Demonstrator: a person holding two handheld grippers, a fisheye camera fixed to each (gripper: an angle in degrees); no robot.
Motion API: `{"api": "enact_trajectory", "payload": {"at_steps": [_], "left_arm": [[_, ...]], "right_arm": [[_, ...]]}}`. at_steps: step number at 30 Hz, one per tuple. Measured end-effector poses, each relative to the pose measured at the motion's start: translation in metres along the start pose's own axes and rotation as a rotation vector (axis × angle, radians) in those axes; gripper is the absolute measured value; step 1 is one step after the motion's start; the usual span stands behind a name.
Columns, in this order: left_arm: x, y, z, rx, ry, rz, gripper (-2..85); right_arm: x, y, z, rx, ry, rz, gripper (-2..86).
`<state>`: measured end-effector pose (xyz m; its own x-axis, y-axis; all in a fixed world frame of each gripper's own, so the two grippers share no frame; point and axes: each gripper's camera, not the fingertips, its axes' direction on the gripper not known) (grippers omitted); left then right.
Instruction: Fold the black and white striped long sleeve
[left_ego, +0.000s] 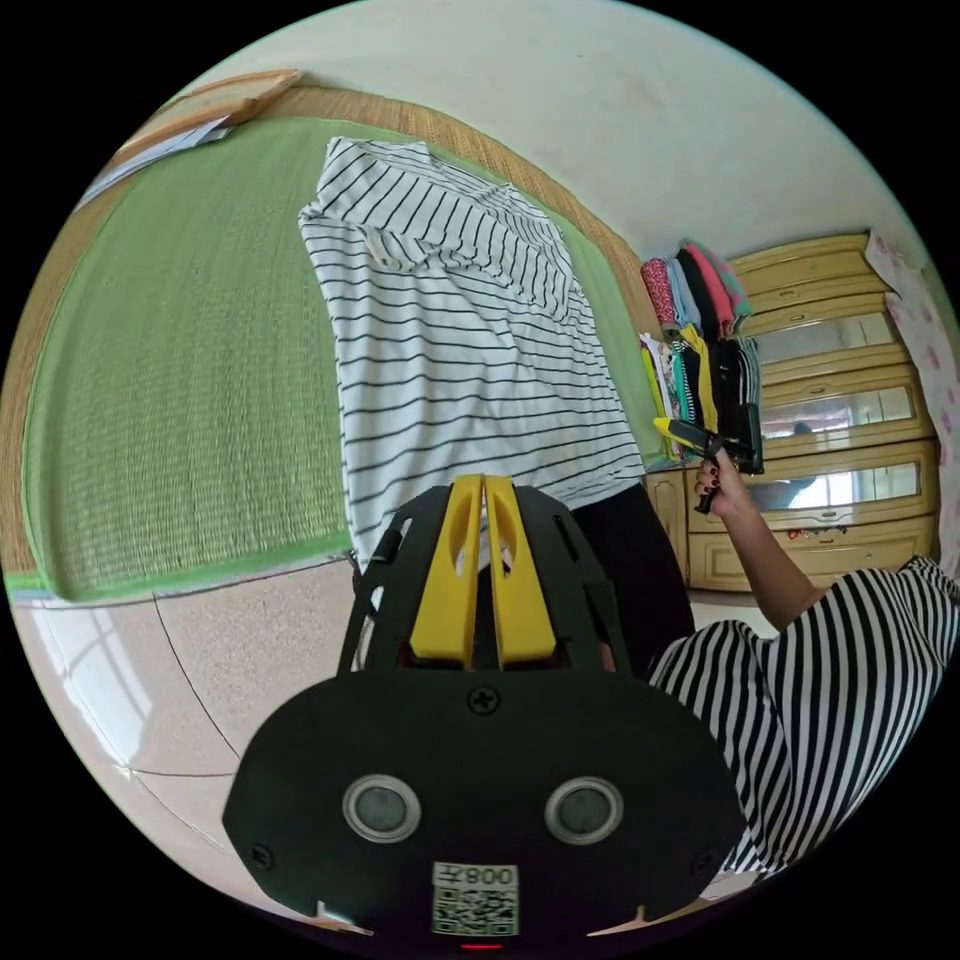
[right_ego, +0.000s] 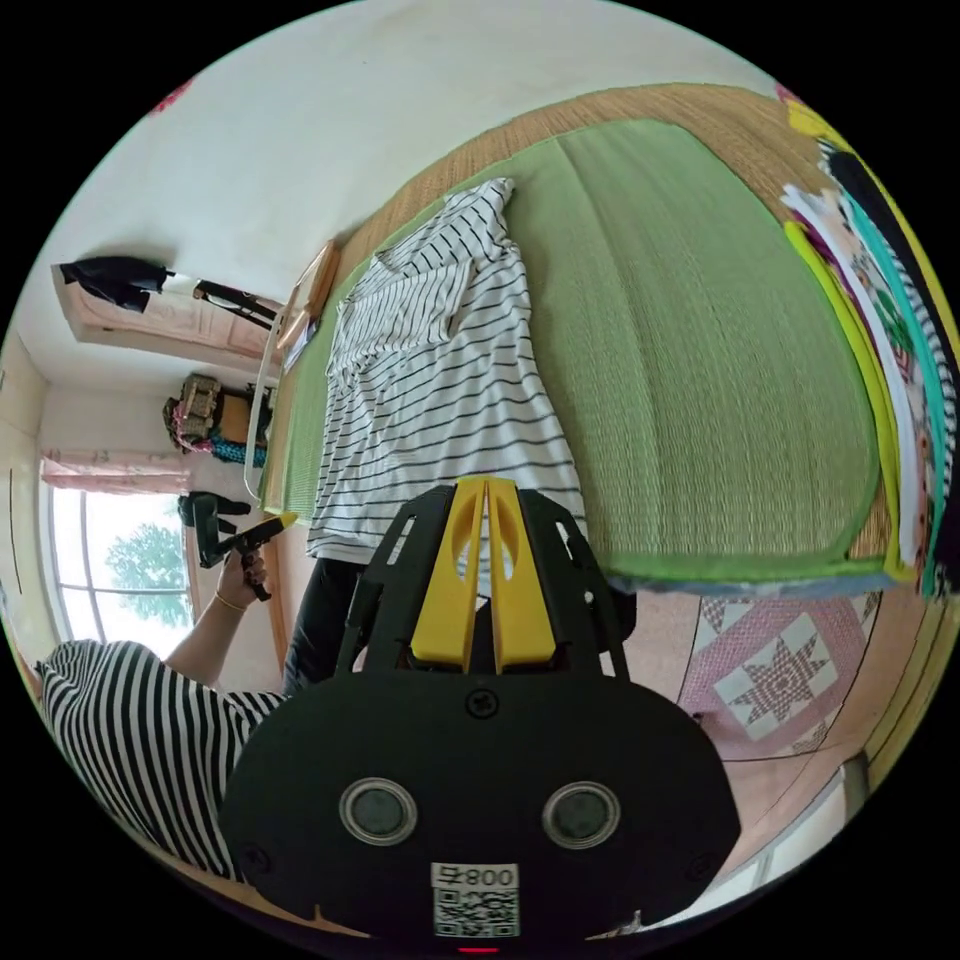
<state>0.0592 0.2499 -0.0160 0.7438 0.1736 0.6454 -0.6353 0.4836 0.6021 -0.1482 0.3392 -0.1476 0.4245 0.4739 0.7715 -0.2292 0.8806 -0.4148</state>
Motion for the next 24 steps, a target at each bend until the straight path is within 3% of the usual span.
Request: {"api": "enact_trajectory", "payload": {"at_steps": [8, 20, 24], "left_arm": [[-0.046, 0.120, 0.023, 0.070, 0.071, -0.194, 5.2], [-0.116, 0.197, 0.095, 0.167, 0.336, -0.470, 11.3], [-0.120, 0.209, 0.117, 0.153, 0.406, -0.478, 11.9]], "right_arm": [[0.042, 0.106, 0.004, 0.070, -0.100, 0.104, 0.1], [0.086, 0.178, 0.026, 0.121, -0.151, 0.219, 3.7], [0.102, 0.190, 0.031, 0.143, -0.170, 0.255, 6.4]]}}
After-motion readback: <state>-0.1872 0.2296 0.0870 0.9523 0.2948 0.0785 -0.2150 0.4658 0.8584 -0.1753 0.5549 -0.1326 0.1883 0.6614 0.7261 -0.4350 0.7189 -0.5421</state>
